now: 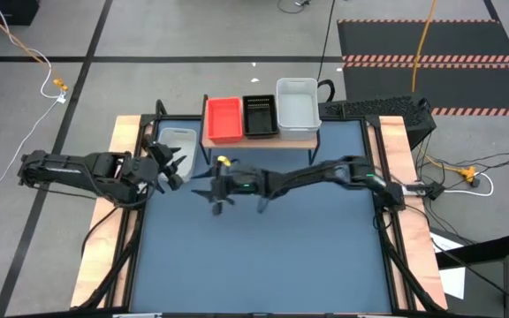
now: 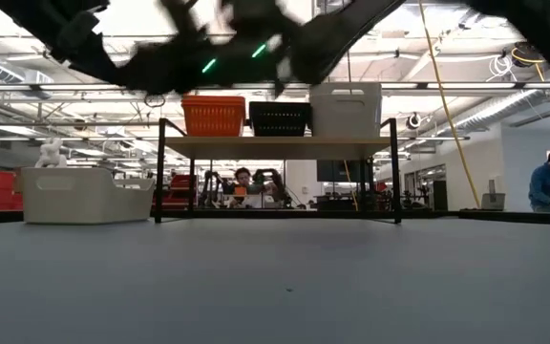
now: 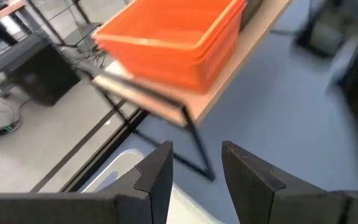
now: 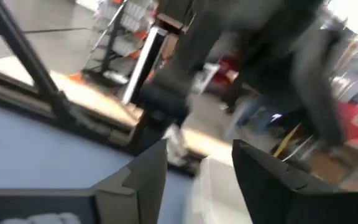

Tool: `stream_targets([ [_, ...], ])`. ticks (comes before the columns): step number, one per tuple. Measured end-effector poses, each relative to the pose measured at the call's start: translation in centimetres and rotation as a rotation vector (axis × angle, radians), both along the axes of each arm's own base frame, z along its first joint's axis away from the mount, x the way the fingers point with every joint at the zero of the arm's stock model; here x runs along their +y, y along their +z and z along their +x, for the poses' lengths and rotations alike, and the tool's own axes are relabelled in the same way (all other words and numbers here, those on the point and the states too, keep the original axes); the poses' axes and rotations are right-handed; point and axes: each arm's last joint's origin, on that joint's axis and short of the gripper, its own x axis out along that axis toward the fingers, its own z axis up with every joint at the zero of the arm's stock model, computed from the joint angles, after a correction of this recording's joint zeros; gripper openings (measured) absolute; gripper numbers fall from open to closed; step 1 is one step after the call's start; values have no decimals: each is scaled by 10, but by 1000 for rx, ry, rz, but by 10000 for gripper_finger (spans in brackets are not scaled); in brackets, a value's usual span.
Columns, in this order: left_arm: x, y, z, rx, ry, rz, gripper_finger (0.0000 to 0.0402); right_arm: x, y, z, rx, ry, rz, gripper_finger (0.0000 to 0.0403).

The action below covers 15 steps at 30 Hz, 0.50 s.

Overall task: Stack baskets on shelf by color
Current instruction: Stack the grey bin on top of the other grey bin on the shelf

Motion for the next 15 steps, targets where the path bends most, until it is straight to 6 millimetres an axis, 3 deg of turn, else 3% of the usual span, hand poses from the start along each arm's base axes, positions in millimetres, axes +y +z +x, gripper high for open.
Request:
stream_targets([
  [3,2,2,-11,4,61,-4,140,-2,-26,39,83,-1,-8,198],
  [7,4,3,-24,-46,125,-31,140,-10,-25,77,156,-136,-73,229],
  [10,4,5,-29,-74,129,-38,140,-18,-24,86,194,-174,-73,246],
  [15,6,6,-31,-81,149,-14,140,-40,-39,81,265,-120,37,245],
])
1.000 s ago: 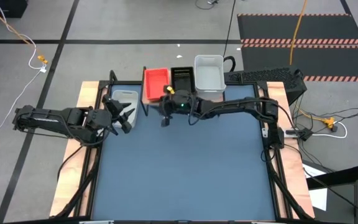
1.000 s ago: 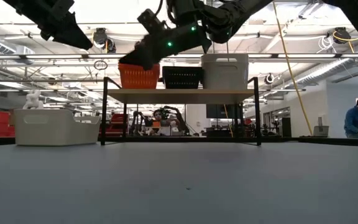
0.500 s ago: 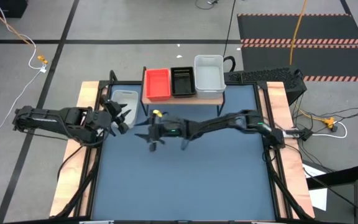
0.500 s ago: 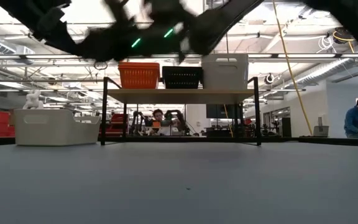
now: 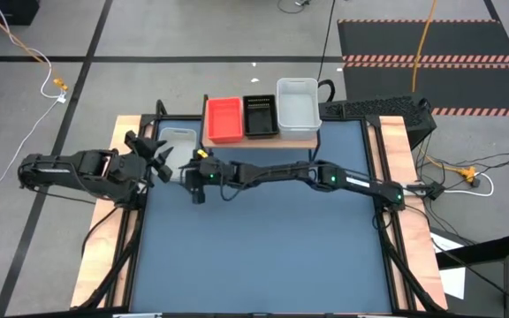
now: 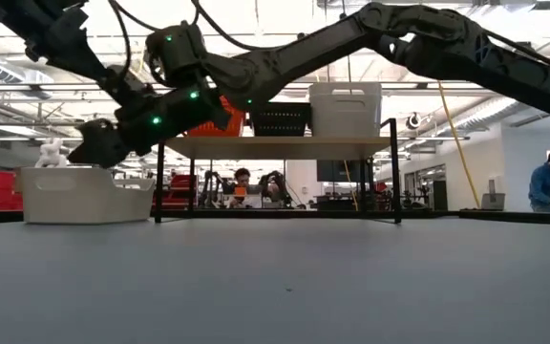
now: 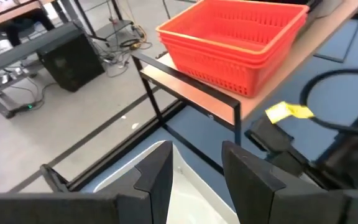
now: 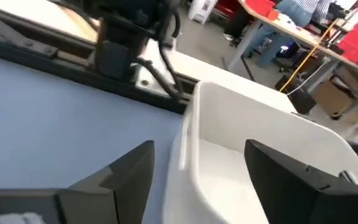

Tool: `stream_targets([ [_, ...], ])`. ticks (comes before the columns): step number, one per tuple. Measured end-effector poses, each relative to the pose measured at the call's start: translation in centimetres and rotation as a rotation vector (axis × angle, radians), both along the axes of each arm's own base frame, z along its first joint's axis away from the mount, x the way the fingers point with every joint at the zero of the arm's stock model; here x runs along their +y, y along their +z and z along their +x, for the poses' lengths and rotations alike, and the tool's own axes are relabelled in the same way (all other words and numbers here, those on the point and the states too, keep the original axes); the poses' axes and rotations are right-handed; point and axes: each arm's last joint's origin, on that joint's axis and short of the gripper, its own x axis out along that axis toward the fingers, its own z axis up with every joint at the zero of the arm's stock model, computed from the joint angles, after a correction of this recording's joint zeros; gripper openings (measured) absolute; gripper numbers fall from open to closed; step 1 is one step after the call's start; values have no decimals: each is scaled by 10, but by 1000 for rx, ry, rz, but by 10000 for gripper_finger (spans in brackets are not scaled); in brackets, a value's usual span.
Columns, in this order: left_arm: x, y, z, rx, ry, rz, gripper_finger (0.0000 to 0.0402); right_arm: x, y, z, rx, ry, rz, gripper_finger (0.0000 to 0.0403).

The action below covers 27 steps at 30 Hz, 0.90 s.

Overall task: Stack baskets on shelf by color
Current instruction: Stack the grey bin on top of the other grey bin on the shelf

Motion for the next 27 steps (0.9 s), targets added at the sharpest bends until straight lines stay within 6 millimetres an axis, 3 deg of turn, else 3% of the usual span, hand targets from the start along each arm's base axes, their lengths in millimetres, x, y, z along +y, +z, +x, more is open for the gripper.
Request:
stream_targets([
  [7,2,0,0,12,20,11,140,-25,-11,-4,24,57,117,196],
  [11,2,0,0,12,23,11,140,-28,-15,-6,75,152,161,155],
  [17,2,0,0,3,28,4,140,-28,-17,-8,117,143,189,93],
  [23,2,0,0,4,28,3,140,-23,-10,-13,161,304,275,12],
  [27,2,0,0,3,24,-5,140,-19,10,-19,183,362,311,11],
])
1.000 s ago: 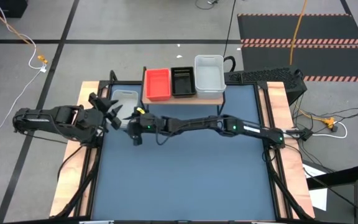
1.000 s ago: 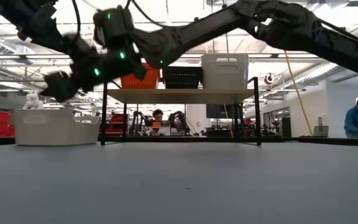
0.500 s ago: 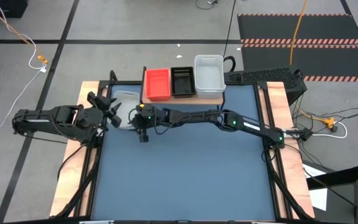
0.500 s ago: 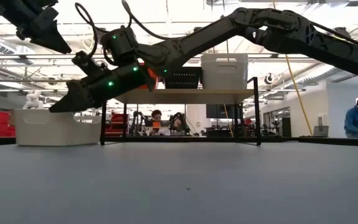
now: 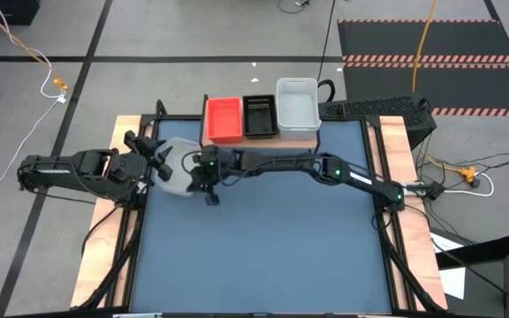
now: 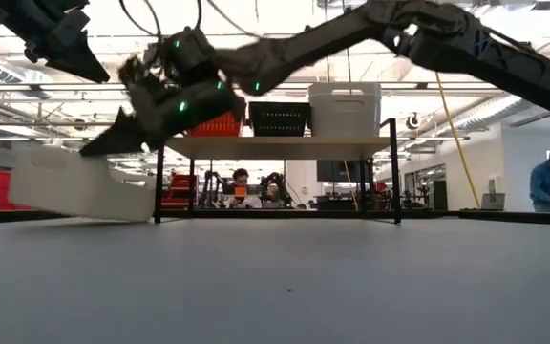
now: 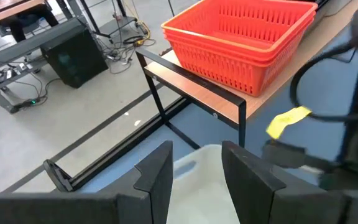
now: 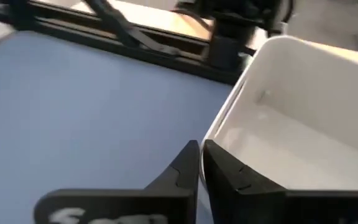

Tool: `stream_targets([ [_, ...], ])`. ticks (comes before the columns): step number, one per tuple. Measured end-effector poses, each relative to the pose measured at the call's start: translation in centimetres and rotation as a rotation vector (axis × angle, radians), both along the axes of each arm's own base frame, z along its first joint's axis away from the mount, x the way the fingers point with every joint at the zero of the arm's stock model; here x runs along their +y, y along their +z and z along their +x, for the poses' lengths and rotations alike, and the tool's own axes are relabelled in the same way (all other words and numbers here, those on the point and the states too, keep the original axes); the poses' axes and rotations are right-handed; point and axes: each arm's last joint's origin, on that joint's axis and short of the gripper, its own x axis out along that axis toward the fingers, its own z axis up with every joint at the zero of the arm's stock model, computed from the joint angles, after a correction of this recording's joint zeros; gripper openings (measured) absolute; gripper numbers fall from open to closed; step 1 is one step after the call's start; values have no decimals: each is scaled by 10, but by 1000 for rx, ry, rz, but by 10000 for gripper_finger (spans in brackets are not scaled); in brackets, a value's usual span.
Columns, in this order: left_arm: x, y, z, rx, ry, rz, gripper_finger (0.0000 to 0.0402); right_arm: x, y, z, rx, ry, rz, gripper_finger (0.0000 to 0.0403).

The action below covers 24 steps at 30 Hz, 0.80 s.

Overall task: Stack baskets on shelf by color
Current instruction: Stack the grey bin on top of the other grey bin on the shelf

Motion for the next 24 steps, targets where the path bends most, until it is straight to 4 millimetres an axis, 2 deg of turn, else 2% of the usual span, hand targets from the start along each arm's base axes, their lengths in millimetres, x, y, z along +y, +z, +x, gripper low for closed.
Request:
stream_targets([
  [4,0,-1,0,-1,-1,-12,140,5,24,-17,113,109,46,5],
  [9,-1,-3,-2,7,1,-37,140,27,54,-58,388,286,90,8],
  [11,-1,-4,-3,13,2,-48,140,39,60,-75,498,308,79,14],
  [14,-1,-4,-3,12,6,-54,140,55,62,-92,565,290,19,29],
  [20,-1,-4,-3,4,11,-60,140,81,76,-107,353,94,-55,92],
  [22,-1,-4,-3,-1,13,-62,141,88,68,-110,277,-43,-39,116],
  [24,-1,-4,-3,-8,17,-67,140,94,59,-116,221,-108,-14,134],
])
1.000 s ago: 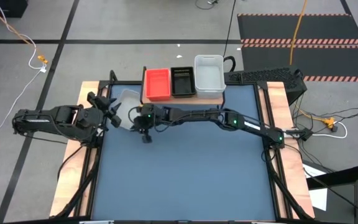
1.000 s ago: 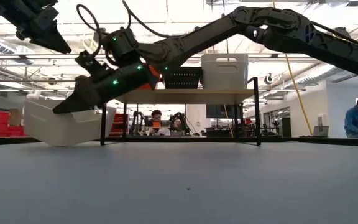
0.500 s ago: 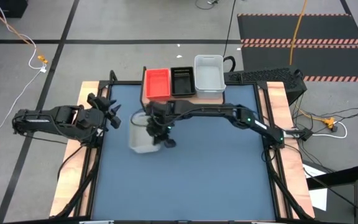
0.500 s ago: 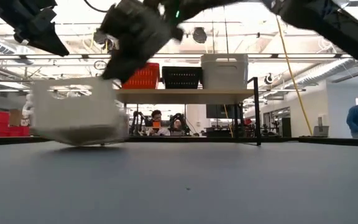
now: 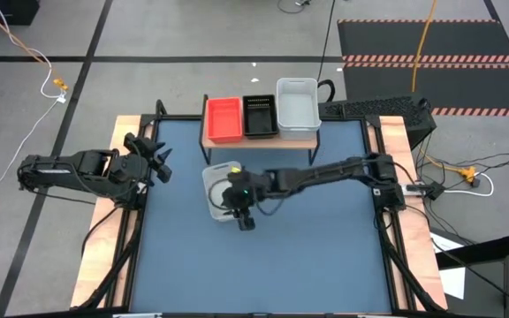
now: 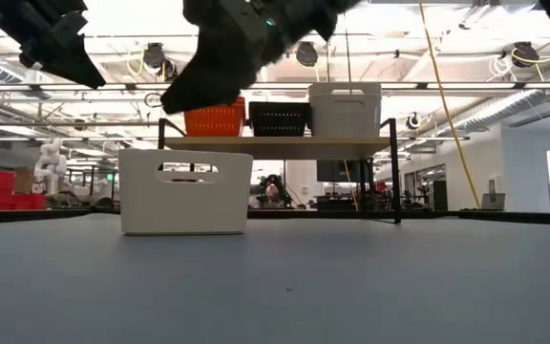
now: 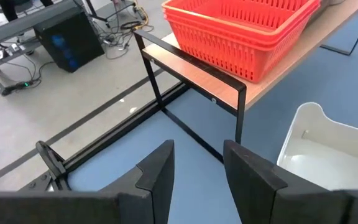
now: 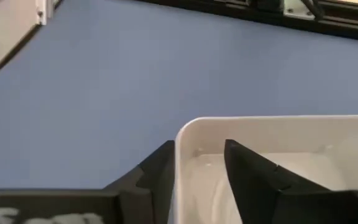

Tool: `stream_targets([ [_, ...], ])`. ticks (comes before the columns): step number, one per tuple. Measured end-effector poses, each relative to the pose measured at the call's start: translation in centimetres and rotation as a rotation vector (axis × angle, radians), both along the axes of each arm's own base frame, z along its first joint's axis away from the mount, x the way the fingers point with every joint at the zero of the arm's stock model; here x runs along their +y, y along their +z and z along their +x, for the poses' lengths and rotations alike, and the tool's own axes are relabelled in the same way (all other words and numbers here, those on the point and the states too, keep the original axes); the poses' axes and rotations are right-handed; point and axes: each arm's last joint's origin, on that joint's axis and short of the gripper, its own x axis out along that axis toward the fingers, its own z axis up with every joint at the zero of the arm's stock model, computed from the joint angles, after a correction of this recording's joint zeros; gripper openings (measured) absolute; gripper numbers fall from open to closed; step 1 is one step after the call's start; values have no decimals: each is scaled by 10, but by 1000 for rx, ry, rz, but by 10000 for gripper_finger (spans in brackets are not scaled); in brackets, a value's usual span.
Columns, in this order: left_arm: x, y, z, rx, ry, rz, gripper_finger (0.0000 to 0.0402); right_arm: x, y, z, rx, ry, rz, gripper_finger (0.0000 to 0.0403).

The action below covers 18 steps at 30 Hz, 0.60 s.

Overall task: Stack baskets on shelf by color
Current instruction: Stack the grey bin on top of the other grey bin on the shelf

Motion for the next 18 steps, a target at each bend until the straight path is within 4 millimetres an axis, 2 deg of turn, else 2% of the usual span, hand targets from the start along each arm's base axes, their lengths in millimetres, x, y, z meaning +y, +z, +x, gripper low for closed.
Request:
stream_targets([
  [3,0,0,0,-9,5,-8,140,7,-9,-8,-41,-20,29,145],
  [10,0,0,1,-35,14,-25,140,13,-39,-19,39,-68,-30,147],
  [15,0,0,1,-47,22,-36,140,10,-44,-22,45,-98,-75,145],
  [18,-1,-1,4,-39,16,-52,140,7,-49,-25,91,-84,-59,124],
])
